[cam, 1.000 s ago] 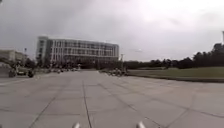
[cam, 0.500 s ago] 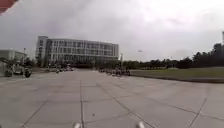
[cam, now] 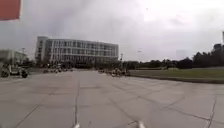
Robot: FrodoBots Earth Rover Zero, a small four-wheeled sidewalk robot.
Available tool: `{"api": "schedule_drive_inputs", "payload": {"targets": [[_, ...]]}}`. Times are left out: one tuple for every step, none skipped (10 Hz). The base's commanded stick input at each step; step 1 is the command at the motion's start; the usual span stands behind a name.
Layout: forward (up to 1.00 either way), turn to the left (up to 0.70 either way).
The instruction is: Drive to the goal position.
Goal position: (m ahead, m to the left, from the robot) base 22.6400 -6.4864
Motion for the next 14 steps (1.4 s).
{"api": "schedule_drive_inputs", "payload": {"targets": [[0.5,0.23],[0.5,0.06],[0.5,0.01],[0.5,0.0],[0.5,0.0],[0.5,0.0],[0.5,0.0],[0.5,0.0],[0.5,0.0],[0.5,0.0],[0.5,0.0],[0.5,0.0],[0.5,0.0],[0.5,0.05]]}}
